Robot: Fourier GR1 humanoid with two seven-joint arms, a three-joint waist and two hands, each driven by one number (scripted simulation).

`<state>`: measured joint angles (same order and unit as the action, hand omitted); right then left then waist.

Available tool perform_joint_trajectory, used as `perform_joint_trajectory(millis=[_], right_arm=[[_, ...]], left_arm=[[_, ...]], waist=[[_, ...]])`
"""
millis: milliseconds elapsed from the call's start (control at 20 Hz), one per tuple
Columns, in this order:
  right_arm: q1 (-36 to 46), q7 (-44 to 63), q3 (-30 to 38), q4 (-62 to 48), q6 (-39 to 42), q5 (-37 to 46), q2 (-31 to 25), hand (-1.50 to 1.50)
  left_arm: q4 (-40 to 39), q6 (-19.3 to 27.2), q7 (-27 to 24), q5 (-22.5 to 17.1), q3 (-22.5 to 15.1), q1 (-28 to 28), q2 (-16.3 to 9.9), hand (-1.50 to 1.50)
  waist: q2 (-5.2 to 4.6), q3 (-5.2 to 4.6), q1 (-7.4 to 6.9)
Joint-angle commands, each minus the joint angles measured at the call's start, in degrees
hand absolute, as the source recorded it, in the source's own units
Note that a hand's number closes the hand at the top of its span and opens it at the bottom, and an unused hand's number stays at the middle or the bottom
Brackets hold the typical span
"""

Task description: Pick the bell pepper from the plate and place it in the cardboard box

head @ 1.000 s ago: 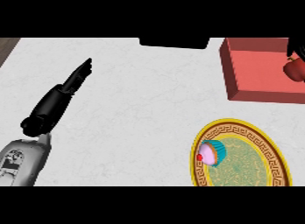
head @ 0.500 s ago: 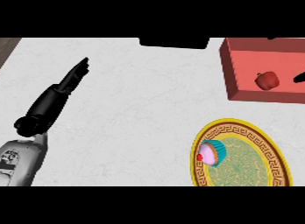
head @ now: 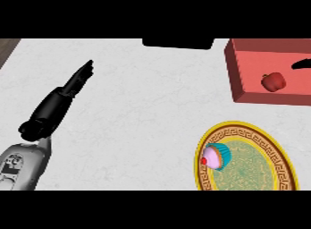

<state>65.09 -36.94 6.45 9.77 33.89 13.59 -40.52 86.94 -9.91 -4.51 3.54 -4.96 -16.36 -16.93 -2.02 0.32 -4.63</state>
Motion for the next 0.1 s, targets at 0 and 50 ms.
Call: perform_joint_trajectory(millis=[0,50], right_arm=[[2.04,0.80,5.57,-4.82,11.60,-5.80,-3.20,-1.50],[1.81,1.41,6.60,-5.09,12.15,-6.79,-5.19,-1.50]], left_arm=[[0.20,0.62,-0.62,0.91,-0.44,-0.04,0.41,0.00],[0.94,-0.50,-0.55,0.41,-0.66,0.89,-0.19,0.00]], waist=[[-0.45,0.04,-0.46],[-0.56,0.14,-0.91]])
